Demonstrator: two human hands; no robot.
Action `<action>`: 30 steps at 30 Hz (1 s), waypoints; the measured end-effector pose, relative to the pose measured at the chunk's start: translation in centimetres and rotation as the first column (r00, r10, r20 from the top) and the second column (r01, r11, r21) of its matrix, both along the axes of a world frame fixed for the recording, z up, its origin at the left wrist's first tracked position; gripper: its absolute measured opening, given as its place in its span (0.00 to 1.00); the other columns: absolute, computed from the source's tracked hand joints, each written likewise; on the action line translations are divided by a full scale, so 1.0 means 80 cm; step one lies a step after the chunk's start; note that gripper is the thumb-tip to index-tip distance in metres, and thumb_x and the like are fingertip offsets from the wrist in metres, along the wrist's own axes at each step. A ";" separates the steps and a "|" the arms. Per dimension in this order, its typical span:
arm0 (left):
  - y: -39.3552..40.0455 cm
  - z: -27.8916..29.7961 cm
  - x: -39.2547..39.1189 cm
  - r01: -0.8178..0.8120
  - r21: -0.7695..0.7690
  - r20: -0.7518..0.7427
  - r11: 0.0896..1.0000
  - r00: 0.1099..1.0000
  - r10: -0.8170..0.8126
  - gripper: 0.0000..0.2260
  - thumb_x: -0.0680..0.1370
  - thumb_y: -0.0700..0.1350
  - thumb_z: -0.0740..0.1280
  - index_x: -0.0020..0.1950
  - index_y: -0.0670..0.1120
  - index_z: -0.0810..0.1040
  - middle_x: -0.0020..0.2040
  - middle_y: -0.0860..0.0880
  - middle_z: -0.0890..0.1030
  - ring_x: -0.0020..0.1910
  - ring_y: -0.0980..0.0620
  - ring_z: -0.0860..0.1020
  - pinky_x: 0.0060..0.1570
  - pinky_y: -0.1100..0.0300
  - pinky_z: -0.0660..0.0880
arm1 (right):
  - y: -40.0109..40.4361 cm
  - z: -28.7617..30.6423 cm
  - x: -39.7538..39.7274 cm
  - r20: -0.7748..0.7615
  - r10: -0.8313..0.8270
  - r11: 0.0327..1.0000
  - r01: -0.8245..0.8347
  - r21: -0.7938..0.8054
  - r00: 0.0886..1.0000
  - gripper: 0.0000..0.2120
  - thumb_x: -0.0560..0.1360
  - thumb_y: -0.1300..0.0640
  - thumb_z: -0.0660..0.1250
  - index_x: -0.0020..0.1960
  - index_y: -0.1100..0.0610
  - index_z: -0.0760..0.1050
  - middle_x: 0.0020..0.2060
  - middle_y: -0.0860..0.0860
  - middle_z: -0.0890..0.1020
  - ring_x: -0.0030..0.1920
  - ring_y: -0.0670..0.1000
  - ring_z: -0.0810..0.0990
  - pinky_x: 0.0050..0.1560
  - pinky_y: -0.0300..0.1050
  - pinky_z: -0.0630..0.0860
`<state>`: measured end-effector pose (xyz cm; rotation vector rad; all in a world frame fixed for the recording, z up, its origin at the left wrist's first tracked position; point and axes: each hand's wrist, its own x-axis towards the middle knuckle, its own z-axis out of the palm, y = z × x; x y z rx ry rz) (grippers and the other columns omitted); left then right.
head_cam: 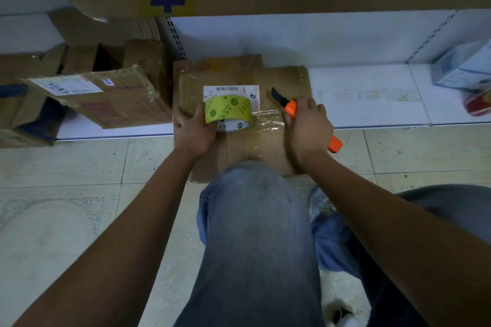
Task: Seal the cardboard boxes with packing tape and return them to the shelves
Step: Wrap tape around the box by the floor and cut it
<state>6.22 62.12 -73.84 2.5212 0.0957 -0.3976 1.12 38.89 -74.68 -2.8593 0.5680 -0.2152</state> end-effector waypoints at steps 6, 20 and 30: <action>0.006 0.008 -0.004 0.155 0.069 -0.026 0.986 0.988 -0.153 0.25 0.82 0.52 0.57 0.80 0.56 0.56 0.78 0.31 0.41 0.76 0.26 0.46 0.75 0.36 0.52 | 0.005 -0.008 0.004 -0.095 0.095 0.995 -0.097 -0.024 0.991 0.15 0.81 0.53 0.61 0.65 0.56 0.72 0.57 0.56 0.79 0.58 0.58 0.74 0.43 0.51 0.72; 0.147 0.054 0.022 0.046 0.519 0.316 0.854 0.917 -0.242 0.21 0.76 0.30 0.62 0.68 0.42 0.65 0.63 0.35 0.73 0.46 0.29 0.79 0.39 0.43 0.75 | 0.003 -0.013 -0.019 -0.123 0.021 1.000 -0.020 0.011 0.992 0.15 0.82 0.53 0.59 0.67 0.55 0.71 0.59 0.57 0.78 0.58 0.59 0.75 0.43 0.49 0.68; 0.115 -0.035 0.026 0.017 0.372 0.211 0.928 0.972 -0.102 0.16 0.77 0.30 0.60 0.64 0.40 0.66 0.56 0.33 0.76 0.50 0.31 0.79 0.44 0.42 0.74 | -0.005 -0.013 -0.003 -0.068 0.060 0.996 -0.065 -0.063 0.996 0.14 0.82 0.54 0.59 0.65 0.56 0.72 0.56 0.58 0.79 0.57 0.59 0.75 0.41 0.48 0.66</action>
